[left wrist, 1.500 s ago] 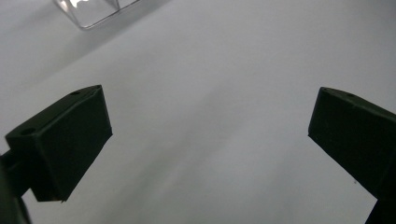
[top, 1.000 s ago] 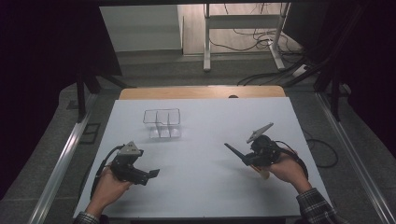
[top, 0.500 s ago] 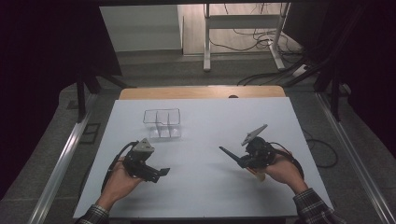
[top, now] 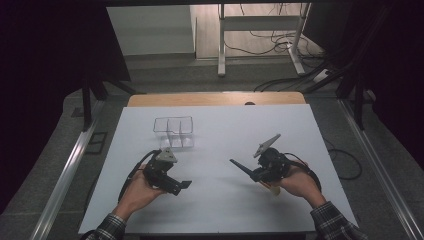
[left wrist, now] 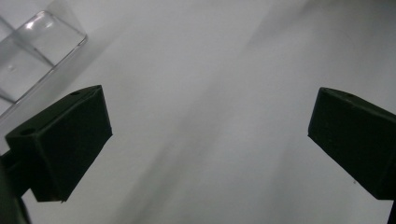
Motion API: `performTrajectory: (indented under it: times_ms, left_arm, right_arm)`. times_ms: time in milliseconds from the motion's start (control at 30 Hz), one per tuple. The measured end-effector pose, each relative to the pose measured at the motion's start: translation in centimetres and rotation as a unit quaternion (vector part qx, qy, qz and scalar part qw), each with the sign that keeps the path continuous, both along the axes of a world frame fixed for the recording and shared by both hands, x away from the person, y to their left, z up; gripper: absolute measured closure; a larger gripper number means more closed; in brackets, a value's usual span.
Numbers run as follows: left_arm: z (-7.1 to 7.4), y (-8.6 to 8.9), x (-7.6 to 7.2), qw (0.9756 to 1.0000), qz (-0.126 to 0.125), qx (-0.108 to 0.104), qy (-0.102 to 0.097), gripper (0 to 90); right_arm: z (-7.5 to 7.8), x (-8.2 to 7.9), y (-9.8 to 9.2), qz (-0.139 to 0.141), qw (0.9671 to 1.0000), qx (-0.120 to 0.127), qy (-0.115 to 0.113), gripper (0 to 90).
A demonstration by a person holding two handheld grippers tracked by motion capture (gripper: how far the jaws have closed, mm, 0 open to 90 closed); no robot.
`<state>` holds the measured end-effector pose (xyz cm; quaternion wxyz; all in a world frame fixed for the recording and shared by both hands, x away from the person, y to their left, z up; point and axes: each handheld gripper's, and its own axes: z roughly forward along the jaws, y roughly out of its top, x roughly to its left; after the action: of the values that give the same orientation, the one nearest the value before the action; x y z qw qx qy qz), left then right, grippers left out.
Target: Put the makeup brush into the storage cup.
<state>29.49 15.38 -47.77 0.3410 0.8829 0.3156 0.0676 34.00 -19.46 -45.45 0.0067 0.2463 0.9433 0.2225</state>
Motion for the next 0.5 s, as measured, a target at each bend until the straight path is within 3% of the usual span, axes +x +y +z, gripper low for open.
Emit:
performTrajectory:
  times_ms: [500]
  left_arm:
    - [-0.3, -2.8, 0.6, 0.9995, -0.029, 0.009, 0.001, 0.2]
  right_arm:
    - [-0.2, -0.3, 1.7, 0.026, 0.9996, -0.003, 0.012, 74.0]
